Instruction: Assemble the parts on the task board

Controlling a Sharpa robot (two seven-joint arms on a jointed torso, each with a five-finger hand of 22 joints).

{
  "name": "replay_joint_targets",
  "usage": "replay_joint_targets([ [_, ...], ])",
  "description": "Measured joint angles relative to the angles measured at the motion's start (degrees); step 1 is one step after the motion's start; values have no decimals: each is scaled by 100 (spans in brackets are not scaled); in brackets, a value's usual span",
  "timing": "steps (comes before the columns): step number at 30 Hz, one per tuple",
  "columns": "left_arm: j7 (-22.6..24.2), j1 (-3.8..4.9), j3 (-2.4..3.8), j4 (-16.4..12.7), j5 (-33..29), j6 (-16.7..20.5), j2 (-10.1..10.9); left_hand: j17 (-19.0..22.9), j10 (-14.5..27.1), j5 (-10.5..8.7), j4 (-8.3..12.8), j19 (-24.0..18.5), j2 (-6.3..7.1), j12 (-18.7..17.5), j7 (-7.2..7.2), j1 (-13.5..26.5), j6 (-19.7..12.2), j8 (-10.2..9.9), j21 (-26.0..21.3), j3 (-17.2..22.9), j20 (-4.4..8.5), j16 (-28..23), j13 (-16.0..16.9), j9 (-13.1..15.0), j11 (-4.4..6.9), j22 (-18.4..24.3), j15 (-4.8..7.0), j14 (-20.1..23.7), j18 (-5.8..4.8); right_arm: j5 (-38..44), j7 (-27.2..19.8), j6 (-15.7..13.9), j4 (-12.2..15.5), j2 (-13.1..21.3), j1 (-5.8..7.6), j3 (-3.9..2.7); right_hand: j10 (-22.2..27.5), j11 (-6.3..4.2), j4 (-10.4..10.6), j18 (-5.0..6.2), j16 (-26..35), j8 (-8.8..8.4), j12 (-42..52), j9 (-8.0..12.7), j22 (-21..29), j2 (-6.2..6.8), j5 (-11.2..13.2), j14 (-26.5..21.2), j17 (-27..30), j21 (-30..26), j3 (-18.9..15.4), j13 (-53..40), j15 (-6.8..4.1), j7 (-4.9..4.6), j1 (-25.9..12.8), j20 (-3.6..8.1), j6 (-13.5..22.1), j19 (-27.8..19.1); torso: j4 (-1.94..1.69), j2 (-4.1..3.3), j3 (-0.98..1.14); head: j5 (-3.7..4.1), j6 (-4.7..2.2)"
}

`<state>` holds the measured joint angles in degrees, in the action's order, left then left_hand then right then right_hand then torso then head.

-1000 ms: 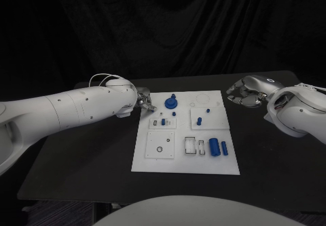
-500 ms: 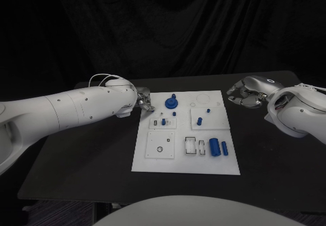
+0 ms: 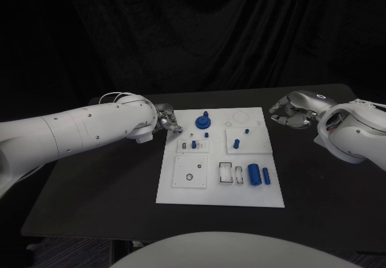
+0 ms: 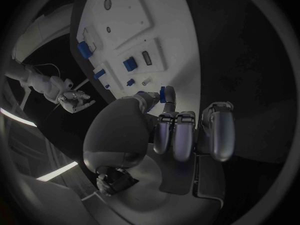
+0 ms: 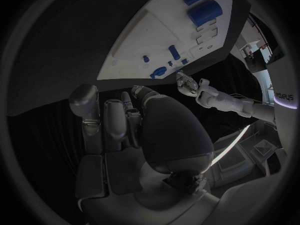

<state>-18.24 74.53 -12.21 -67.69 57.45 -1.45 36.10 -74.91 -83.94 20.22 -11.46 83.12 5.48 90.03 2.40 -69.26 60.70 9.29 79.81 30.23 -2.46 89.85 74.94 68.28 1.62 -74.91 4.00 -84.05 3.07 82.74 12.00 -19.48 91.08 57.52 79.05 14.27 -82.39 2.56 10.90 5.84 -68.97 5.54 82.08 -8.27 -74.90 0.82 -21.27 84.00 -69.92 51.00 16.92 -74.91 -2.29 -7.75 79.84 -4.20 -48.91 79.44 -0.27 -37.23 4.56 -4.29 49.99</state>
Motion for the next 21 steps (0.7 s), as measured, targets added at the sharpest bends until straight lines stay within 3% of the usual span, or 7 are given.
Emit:
replay_joint_targets([
  [5,35,-1,-2,-329,-553,146,267,0,-4,-147,57,-21,68,0,29,68,94,134,-4,57,21,0,0,94,38,0,12,12,0,0,16,12,1,16,0,0,0,0,0,0,0,0,0,0,-1,0,0,0,0,0,0,0,0,0,0,0,0,0,1,3,0,3,0],
  [12,80,-14,-2,-815,-952,388,624,0,-6,-213,119,-41,73,0,35,154,168,202,-28,119,41,0,0,146,75,0,41,0,0,0,29,24,3,27,0,0,4,-4,-9,0,0,0,-6,-1,-5,0,0,0,-1,0,9,0,0,0,0,0,0,0,3,7,0,-19,0],
  [21,166,-189,-3,-1400,-901,836,962,0,-6,-217,113,-41,73,0,27,154,177,202,-49,143,41,0,0,138,75,0,41,0,0,-1,41,27,-4,21,0,0,20,-20,-17,0,0,0,-23,-1,-4,0,0,0,-1,0,16,0,0,0,0,0,0,0,3,8,-1,-40,0],
])
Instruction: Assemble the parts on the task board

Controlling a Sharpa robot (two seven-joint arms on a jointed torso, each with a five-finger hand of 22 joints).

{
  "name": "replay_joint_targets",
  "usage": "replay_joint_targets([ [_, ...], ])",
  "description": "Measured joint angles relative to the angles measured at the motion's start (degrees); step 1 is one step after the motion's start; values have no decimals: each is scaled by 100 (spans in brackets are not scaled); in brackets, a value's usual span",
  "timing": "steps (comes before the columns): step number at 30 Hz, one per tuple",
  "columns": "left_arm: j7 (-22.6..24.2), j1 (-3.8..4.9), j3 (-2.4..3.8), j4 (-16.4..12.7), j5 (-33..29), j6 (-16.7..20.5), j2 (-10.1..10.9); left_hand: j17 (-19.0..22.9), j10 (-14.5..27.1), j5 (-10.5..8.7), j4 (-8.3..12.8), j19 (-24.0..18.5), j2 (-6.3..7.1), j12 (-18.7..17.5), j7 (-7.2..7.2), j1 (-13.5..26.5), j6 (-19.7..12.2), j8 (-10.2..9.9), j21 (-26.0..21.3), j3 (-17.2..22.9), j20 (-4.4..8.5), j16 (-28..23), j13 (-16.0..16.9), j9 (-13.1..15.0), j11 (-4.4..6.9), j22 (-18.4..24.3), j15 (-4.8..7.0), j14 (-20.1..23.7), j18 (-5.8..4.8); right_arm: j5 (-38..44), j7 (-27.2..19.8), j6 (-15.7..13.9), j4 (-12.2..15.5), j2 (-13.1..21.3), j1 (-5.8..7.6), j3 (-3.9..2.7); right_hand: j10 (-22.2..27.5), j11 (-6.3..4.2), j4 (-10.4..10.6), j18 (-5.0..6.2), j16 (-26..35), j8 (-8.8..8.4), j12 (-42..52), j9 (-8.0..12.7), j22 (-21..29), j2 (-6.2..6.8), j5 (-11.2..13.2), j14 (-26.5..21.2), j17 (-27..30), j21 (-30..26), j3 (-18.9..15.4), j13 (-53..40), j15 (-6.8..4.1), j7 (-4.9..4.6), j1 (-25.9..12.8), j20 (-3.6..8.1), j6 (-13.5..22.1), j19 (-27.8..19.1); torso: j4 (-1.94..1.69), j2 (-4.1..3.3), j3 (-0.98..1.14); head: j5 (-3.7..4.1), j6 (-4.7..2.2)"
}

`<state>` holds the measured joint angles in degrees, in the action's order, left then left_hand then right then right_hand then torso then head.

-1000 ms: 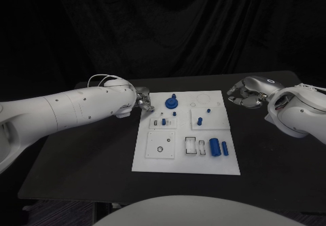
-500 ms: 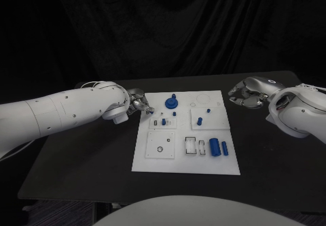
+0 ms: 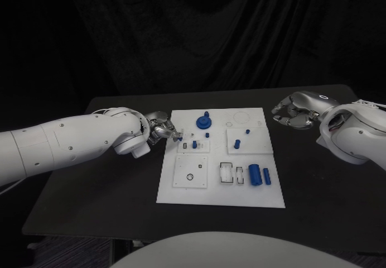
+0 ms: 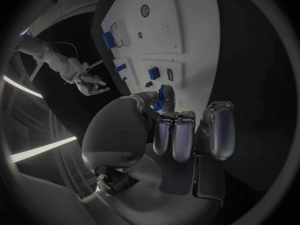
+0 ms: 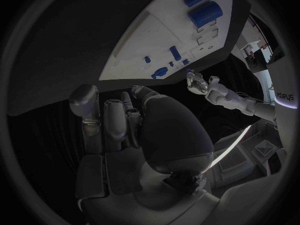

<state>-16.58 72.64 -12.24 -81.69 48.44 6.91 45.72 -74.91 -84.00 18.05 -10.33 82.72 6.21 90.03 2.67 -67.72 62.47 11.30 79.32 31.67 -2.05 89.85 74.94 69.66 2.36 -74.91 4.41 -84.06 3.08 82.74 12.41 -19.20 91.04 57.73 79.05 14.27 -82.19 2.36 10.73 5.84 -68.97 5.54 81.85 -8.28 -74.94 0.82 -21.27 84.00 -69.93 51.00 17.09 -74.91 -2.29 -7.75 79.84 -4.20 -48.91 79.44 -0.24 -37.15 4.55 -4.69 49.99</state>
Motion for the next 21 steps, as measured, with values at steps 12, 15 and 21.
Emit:
replay_joint_targets([
  [12,38,-328,-1,-235,793,782,28,0,-1,-15,7,-20,15,0,0,15,0,0,-58,70,20,0,0,-4,-1,0,0,0,-1,0,5,0,-2,2,0,0,0,0,0,0,0,0,0,0,1,0,0,0,4,0,0,0,0,0,0,0,0,0,1,3,1,14,0],
  [15,65,-387,-1,-247,978,928,17,0,-1,22,5,-20,15,0,0,16,1,0,-58,72,20,0,0,-4,-1,0,0,0,-1,0,7,0,-2,7,0,0,0,0,0,0,0,0,0,-1,1,0,0,0,4,0,0,0,0,0,0,0,0,0,1,2,2,15,0],
  [21,94,-468,-1,-248,1287,1175,-8,0,-2,23,7,-20,45,0,-1,45,1,-1,-58,118,20,0,0,-5,-3,0,0,0,-1,0,8,0,-1,6,-2,0,0,0,0,0,0,0,0,-1,1,0,0,0,4,0,0,0,0,0,0,0,0,0,2,-1,1,10,0],
])
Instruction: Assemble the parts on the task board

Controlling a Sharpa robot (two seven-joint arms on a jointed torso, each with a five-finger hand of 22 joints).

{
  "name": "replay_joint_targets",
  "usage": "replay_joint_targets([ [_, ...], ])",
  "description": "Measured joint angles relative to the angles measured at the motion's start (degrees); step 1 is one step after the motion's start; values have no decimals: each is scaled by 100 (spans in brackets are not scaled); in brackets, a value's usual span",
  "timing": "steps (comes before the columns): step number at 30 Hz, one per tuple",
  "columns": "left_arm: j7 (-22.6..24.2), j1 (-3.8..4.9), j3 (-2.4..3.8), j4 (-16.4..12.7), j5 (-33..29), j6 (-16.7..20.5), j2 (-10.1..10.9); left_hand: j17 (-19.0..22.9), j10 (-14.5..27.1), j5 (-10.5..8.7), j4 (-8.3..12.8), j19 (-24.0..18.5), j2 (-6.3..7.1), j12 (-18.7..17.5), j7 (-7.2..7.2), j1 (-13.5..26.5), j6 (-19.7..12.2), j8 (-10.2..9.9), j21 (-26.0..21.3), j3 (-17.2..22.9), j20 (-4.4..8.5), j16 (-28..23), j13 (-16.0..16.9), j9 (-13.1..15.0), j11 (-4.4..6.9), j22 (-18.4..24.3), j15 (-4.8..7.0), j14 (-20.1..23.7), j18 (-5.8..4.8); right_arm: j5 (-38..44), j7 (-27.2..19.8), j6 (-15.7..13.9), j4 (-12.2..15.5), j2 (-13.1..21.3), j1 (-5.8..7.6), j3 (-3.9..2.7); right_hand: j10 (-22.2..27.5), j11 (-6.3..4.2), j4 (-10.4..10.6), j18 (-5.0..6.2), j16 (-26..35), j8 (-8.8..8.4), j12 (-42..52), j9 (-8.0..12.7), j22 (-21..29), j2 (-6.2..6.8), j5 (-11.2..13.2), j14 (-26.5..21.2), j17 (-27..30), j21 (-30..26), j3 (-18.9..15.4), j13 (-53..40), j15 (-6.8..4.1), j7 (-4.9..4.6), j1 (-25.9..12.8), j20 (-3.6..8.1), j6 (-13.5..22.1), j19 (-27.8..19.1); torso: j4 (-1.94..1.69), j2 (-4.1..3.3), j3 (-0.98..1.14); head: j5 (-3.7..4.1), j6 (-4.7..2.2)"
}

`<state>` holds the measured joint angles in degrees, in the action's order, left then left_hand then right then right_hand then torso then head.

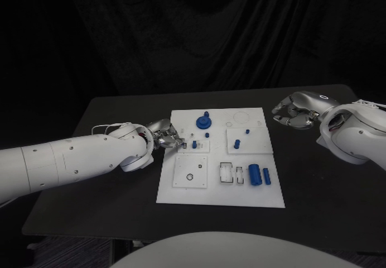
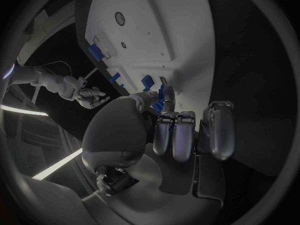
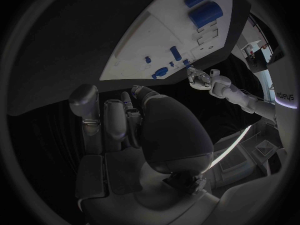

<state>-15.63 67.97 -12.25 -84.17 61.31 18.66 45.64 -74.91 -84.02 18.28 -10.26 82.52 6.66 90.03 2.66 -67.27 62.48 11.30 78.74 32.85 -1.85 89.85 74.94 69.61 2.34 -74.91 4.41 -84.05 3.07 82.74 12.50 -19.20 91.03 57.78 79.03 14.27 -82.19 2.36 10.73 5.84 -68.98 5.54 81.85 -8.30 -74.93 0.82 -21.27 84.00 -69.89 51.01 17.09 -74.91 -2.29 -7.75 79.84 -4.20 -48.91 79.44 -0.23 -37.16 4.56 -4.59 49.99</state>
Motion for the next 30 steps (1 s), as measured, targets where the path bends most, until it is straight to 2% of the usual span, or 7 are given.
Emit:
replay_joint_targets([
  [11,4,-63,1,-10,259,176,-10,0,-2,27,15,0,-10,0,-1,52,2,0,0,48,0,0,0,-1,-2,0,0,0,1,0,2,0,-1,-4,-5,0,0,0,0,0,0,0,0,10,0,0,0,0,-1,-27,0,0,0,0,0,0,0,0,1,-3,-1,-1,0],
  [30,-26,-98,3,48,353,60,-126,0,-9,27,-8,-20,-46,0,-2,88,2,-21,-32,71,20,0,0,-5,-9,0,0,0,0,0,6,1,-2,-10,-12,0,0,0,0,0,0,0,0,9,1,0,0,0,-1,-27,0,0,0,0,0,0,0,0,-5,-7,-3,-19,0],
])
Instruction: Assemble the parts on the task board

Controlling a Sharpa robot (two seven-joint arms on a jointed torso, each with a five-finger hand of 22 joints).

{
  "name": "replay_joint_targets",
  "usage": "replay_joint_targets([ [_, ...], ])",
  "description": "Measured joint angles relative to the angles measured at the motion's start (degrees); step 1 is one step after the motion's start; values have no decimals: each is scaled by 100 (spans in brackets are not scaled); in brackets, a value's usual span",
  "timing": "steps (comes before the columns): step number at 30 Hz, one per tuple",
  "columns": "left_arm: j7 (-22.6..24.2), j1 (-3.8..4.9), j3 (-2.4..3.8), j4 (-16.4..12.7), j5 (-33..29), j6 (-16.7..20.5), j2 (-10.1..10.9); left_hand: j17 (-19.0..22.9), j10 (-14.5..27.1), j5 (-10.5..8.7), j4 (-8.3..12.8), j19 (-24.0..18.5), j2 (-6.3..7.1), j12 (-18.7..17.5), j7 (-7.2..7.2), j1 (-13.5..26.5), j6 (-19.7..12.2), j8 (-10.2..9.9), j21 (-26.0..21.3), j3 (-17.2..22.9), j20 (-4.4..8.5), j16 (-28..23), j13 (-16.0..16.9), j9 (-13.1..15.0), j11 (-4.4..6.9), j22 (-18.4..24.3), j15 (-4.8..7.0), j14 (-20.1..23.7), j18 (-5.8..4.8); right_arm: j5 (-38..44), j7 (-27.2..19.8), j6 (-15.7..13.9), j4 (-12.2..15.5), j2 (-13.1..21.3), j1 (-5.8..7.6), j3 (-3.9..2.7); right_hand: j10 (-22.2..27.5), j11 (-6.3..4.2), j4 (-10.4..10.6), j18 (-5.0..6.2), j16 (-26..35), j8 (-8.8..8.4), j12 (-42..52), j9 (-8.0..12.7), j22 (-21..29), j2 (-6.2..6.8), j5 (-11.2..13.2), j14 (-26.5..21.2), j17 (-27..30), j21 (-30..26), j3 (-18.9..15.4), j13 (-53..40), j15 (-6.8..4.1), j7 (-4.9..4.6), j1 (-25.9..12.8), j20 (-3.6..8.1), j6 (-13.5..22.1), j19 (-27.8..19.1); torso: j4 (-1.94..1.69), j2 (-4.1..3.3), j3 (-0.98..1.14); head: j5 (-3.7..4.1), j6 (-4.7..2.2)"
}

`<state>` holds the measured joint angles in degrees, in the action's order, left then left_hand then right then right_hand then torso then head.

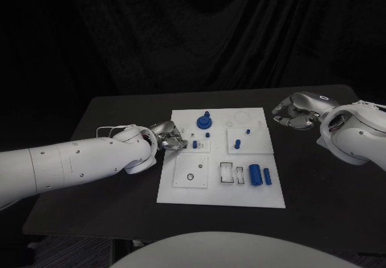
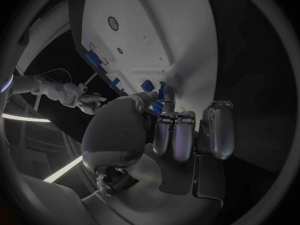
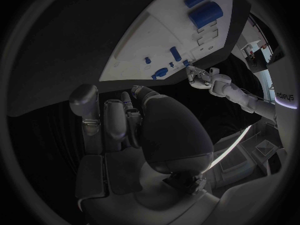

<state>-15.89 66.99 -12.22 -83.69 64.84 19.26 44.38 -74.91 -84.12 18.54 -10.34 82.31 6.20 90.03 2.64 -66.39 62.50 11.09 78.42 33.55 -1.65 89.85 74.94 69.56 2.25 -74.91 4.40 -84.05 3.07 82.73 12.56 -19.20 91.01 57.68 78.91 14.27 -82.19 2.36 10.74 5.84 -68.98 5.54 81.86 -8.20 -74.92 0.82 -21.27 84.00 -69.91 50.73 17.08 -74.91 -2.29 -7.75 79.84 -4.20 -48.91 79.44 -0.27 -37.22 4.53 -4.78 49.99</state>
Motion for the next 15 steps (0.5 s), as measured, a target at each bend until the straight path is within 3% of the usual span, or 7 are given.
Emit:
replay_joint_targets([
  [15,-30,-31,18,33,17,-79,-21,0,-2,0,-1,-40,1,0,-9,0,9,-18,-64,-1,0,0,0,13,-2,0,0,0,0,0,5,5,5,13,-2,0,0,0,0,0,0,0,0,-1,0,0,0,0,0,0,0,0,0,0,0,0,0,0,-1,1,1,26,0],
])
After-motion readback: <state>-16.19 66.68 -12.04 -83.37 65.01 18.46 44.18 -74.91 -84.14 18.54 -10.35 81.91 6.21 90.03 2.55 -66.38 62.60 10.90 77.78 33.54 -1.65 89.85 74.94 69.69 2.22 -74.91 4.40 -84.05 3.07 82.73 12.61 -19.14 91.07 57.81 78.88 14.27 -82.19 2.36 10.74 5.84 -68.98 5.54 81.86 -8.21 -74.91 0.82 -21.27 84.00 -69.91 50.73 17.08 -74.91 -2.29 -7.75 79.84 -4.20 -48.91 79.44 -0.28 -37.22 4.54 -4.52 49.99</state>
